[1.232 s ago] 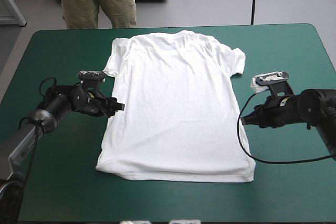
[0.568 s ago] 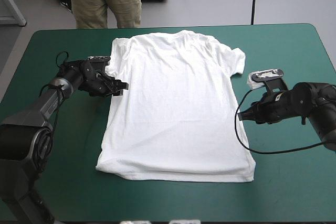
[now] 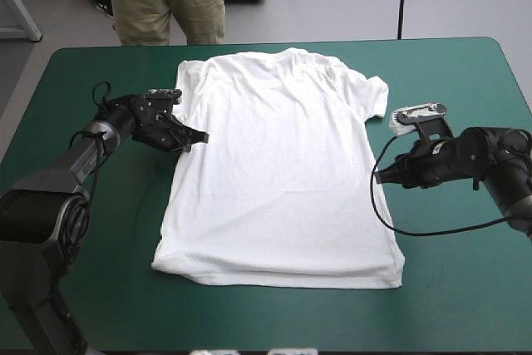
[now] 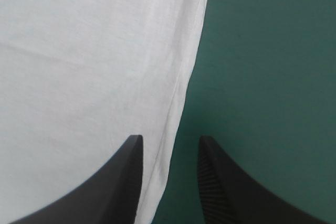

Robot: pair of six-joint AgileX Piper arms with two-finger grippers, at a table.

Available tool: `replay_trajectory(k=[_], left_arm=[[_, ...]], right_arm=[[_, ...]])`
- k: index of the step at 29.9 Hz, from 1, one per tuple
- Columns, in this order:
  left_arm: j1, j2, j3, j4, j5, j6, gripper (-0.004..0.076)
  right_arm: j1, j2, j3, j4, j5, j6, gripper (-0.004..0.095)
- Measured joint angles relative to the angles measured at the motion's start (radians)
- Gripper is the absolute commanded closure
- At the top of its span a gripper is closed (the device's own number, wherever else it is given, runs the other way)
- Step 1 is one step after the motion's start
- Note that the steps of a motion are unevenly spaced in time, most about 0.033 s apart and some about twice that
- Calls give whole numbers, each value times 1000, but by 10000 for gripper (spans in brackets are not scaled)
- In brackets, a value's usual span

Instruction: Fold the cloth

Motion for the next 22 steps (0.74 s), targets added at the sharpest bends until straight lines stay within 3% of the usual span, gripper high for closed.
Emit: replay_trajectory(k=[8,22], left_arm=[[0,0,0,-7,3,7,733],[0,0,-1,-15,9,7,733]], right_arm=[[0,165,-235,0,51,-34,402],[11,608,-649,-20,117,0,414]])
